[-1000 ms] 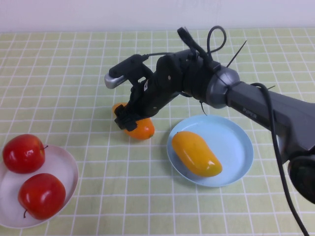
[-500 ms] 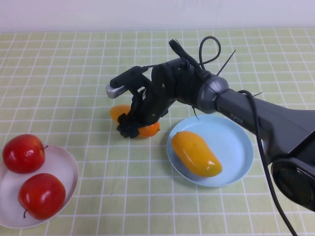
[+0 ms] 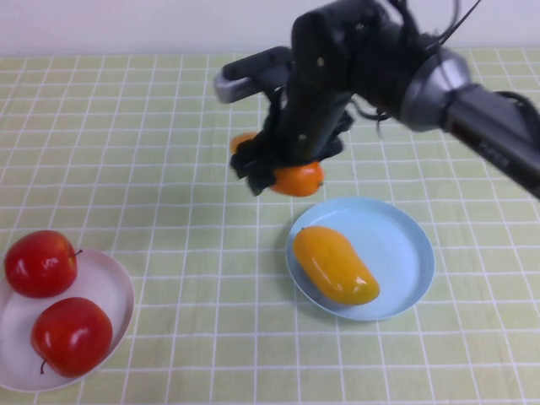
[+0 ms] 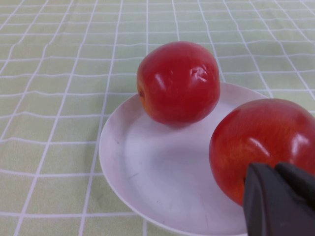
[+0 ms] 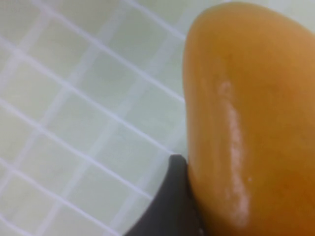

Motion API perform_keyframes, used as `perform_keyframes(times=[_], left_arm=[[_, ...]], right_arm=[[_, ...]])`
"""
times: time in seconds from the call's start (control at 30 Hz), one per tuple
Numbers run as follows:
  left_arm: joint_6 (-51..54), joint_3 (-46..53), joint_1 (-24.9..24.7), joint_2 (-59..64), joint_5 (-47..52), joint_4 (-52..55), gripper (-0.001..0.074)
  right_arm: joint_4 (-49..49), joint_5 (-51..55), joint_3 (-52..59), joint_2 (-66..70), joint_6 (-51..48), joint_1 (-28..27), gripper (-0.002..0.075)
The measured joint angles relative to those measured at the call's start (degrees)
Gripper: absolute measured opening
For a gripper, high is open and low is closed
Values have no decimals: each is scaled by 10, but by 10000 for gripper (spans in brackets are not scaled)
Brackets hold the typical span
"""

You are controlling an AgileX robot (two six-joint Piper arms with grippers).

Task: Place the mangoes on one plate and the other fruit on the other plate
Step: Put another type of fruit in the right plate

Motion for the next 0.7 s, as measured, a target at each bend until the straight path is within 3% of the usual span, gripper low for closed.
perform_keyframes(times=[0.17, 0.37, 0.7], left_arm=[[0, 0, 0, 0, 0, 0, -2], [0, 0, 0, 0, 0, 0, -2], [0, 0, 0, 0, 0, 0, -2]], right_arm=[[-35, 25, 45, -37, 48, -29, 557], [-36, 23, 204, -108, 76, -51, 557], [0, -83, 399, -176, 80, -75, 557]])
